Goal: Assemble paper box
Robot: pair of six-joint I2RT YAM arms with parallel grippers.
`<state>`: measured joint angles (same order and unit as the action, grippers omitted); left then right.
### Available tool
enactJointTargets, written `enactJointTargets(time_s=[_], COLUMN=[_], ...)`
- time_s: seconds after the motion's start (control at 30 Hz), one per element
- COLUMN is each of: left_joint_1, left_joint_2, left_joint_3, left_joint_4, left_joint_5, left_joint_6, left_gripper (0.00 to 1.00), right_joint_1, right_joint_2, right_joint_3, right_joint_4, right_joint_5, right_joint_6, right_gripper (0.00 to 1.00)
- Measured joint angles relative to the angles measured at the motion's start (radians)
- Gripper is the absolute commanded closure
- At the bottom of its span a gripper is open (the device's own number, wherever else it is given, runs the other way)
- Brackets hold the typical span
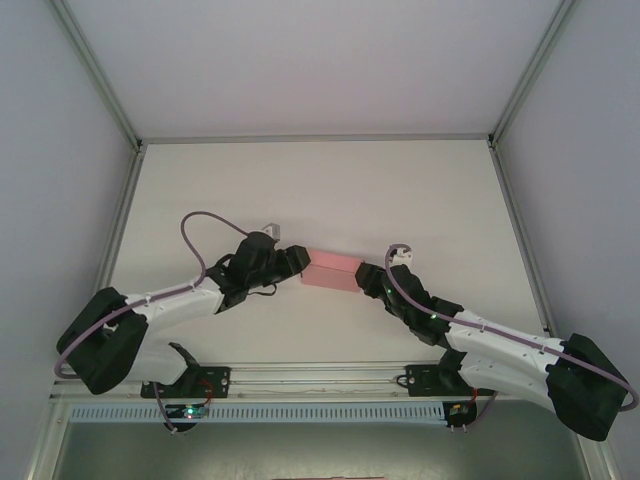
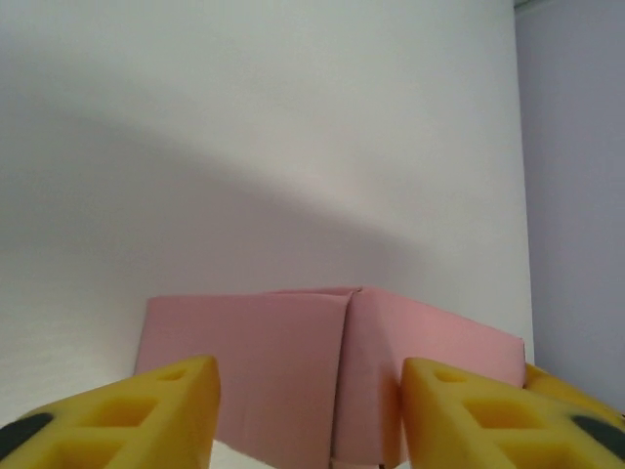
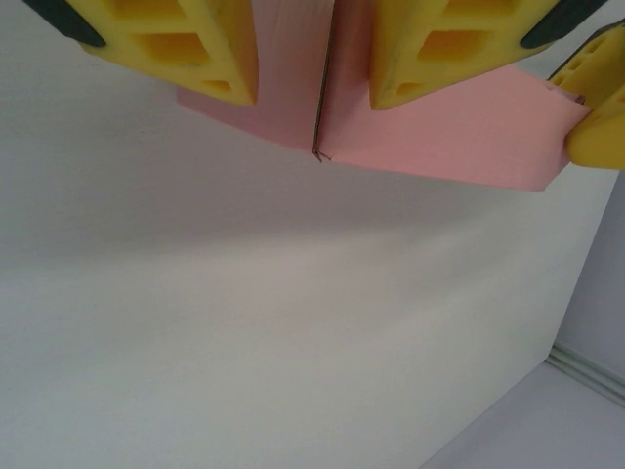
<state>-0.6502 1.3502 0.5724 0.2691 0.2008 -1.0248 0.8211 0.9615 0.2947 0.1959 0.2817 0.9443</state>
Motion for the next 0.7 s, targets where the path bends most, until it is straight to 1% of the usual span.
enactJointTargets(time_s=[0.03, 0.1, 0.27, 0.33, 0.4, 0.43, 0.53, 0.67, 0.7], left_joint_1=[0.003, 0.005, 0.012, 0.018, 0.024, 0.027, 0.031, 0.033, 0.035], left_joint_2=[0.008, 0.023, 0.080, 0.113, 0.144, 0.156, 0.180, 0.189, 0.189], left_joint_3=[-0.003, -0.022, -0.064, -0.076, -0.093, -0.102, -0.121, -0.120, -0.117], left_joint_4=[0.023, 0.090, 0.257, 0.328, 0.407, 0.441, 0.507, 0.516, 0.513], left_joint_5=[0.007, 0.014, 0.021, 0.029, 0.039, 0.043, 0.054, 0.062, 0.068], left_joint_6=[-0.003, -0.015, -0.048, -0.057, -0.073, -0.082, -0.116, -0.149, -0.155], left_gripper=[0.60, 0.64, 0.86, 0.88, 0.97, 1.00, 1.00, 1.00, 0.99], right_joint_1=[0.000, 0.000, 0.000, 0.000, 0.000, 0.000, 0.000, 0.000, 0.000], right_joint_2=[-0.001, -0.004, -0.006, -0.006, -0.006, -0.007, -0.013, -0.013, -0.013], right_joint_3=[-0.001, -0.002, -0.003, -0.003, -0.004, -0.005, -0.009, -0.009, -0.009], right_joint_4=[0.000, 0.000, -0.002, -0.004, -0.004, -0.003, -0.003, -0.004, -0.004], right_joint_5=[0.000, 0.000, 0.001, 0.006, 0.012, 0.013, 0.016, 0.017, 0.017], right_joint_6=[0.000, 0.000, 0.000, 0.000, 0.000, 0.000, 0.000, 0.000, 0.000], right_gripper=[0.66, 0.67, 0.67, 0.66, 0.67, 0.67, 0.67, 0.67, 0.67])
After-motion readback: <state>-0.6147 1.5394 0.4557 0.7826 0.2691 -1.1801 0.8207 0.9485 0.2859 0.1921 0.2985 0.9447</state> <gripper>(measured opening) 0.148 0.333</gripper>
